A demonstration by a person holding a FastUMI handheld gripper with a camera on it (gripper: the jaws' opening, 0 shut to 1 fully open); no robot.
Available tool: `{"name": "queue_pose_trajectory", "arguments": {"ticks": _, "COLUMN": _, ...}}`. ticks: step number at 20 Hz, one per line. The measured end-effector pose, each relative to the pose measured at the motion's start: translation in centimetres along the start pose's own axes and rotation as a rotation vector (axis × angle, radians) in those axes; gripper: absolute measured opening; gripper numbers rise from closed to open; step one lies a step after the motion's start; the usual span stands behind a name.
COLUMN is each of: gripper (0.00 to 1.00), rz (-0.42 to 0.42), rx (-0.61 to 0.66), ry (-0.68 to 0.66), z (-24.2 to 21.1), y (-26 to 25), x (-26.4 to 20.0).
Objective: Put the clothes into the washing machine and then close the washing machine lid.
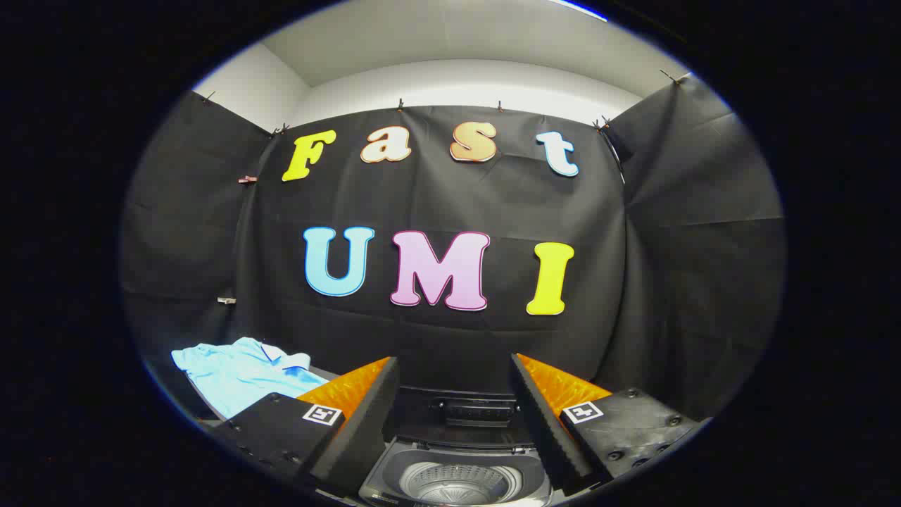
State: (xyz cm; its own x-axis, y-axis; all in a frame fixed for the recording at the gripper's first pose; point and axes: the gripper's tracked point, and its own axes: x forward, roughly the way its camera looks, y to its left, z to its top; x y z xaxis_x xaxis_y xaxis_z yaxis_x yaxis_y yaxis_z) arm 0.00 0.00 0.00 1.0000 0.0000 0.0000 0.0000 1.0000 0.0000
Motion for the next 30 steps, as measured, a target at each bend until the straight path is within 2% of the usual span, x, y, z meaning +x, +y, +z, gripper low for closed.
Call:
{"name": "queue_pose_trajectory", "arguments": {"ticks": 3, "gripper": 0.98, "rz": -0.032, "rx": 0.033, "ry": 0.004, "z": 1.4, "y": 2.9, "x": -1.3}}
{"name": "queue_pose_trajectory", "arguments": {"ticks": 5, "gripper": 0.98, "rz": -0.04, "rx": 0.093, "ry": -0.033, "z": 3.4, "y": 8.5, "x": -2.3}}
{"name": "queue_pose_trajectory", "arguments": {"ticks": 9, "gripper": 0.98, "rz": 0.011, "rx": 0.046, "ry": -0.064, "z": 4.6, "y": 20.5, "x": -3.6}}
{"name": "queue_pose_trajectory", "arguments": {"ticks": 12, "gripper": 0.98, "rz": 0.031, "rx": 0.036, "ry": -0.068, "z": 5.0, "y": 25.1, "x": -4.5}}
{"name": "queue_pose_trajectory", "arguments": {"ticks": 18, "gripper": 0.98, "rz": 0.045, "rx": 0.002, "ry": -0.049, "z": 4.1, "y": 27.5, "x": -3.5}}
{"name": "queue_pose_trajectory", "arguments": {"ticks": 30, "gripper": 0.98, "rz": 0.039, "rx": -0.013, "ry": -0.041, "z": 3.7, "y": 28.1, "x": -3.5}}
